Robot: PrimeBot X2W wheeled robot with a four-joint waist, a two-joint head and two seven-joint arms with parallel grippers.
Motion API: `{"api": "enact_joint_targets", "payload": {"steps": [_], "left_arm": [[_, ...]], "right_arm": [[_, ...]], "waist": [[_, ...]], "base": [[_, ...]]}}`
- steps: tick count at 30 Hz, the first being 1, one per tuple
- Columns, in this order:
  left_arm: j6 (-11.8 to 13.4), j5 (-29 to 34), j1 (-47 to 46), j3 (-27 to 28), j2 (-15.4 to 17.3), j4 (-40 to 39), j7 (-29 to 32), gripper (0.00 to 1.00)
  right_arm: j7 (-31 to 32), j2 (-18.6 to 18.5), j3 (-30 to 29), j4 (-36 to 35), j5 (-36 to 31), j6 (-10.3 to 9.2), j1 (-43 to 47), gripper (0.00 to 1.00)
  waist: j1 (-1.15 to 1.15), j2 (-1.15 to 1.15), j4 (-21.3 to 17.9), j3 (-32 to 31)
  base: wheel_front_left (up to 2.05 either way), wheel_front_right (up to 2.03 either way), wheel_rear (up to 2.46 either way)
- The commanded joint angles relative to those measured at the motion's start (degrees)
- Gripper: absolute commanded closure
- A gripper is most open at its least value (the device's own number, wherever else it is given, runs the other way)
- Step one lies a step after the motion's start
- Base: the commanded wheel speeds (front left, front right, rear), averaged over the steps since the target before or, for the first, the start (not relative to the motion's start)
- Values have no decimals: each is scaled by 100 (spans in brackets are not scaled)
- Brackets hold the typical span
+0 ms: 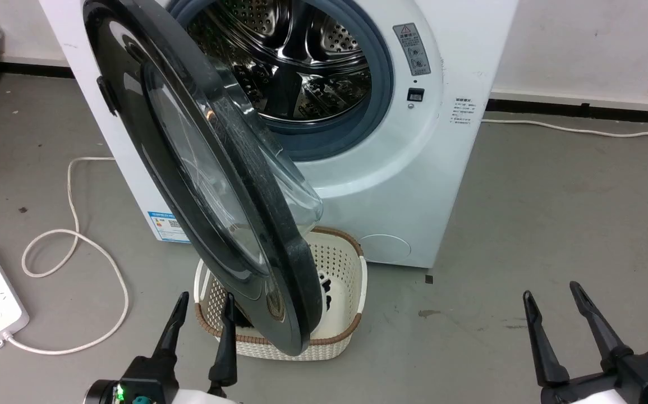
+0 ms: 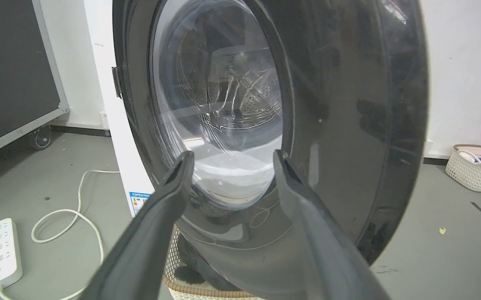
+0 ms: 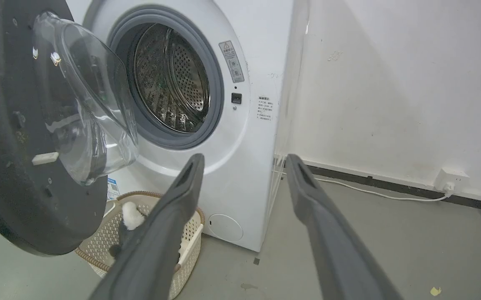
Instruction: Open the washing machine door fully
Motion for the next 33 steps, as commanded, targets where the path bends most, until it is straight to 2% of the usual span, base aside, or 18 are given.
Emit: {"api": "enact_joint_targets", "payload": {"steps": [1, 7, 9, 11, 12, 13, 16, 18, 21, 26, 29, 33], "left_arm": [[-22, 44, 24, 6, 7, -25, -32, 100], [-55, 65, 14, 13, 7, -127, -32, 100], [35, -31, -78, 181, 7, -567, -32, 100], [199, -383, -172, 355, 7, -941, -32, 100], [199, -383, -172, 355, 7, -941, -32, 100], [378, -813, -317, 580, 7, -1340, -32, 100], [437, -925, -483, 790, 7, -1676, -32, 100], [415, -878, -746, 935, 7, -2132, -32, 100], [366, -801, -928, 925, 7, -2375, -32, 100], [191, -400, -1210, 493, 7, -2686, -32, 100], [101, -195, -1208, -5, 7, -2625, 4, 100], [40, -170, -1123, -706, 7, -2435, 340, 100]], "right_arm": [[-31, 33, -11, -49, 38, 5, 21, 0], [-31, 34, -13, -80, 68, 5, 37, 0], [-32, 34, 7, -103, 68, 5, 38, 0], [-32, 34, 2, -116, 54, 5, 34, 0], [-32, 34, 2, -116, 54, 5, 34, 0], [-32, 34, 9, -119, 20, 5, 21, 0], [-32, 34, 26, -120, 7, 5, -1, 0], [-32, 34, 31, -121, 14, 5, -31, 0], [-32, 34, 36, -119, 20, 5, -42, 0], [-32, 34, 68, -99, 44, 5, -44, 0], [-32, 34, 72, -84, 75, 5, -44, 0], [-32, 34, 89, -71, 161, 5, -58, 0]], "waist": [[0, 0, -2, -3], [0, 0, -5, -14], [0, 0, -10, 0], [0, 0, -10, 3], [0, 0, -10, 3], [0, 0, -20, 12], [0, 0, -40, 16], [0, 0, -78, 11], [0, 0, -99, 11], [0, 0, -154, -1], [0, 0, -184, -6], [0, 0, -220, 6]], "base": [[0, 0, 0], [0, 0, 0], [0, 0, 0], [0, 0, 0], [0, 0, 0], [0, 0, 0], [0, 0, 0], [0, 0, 0], [0, 0, 0], [0, 0, 0], [0, 0, 0], [0, 0, 0]]}}
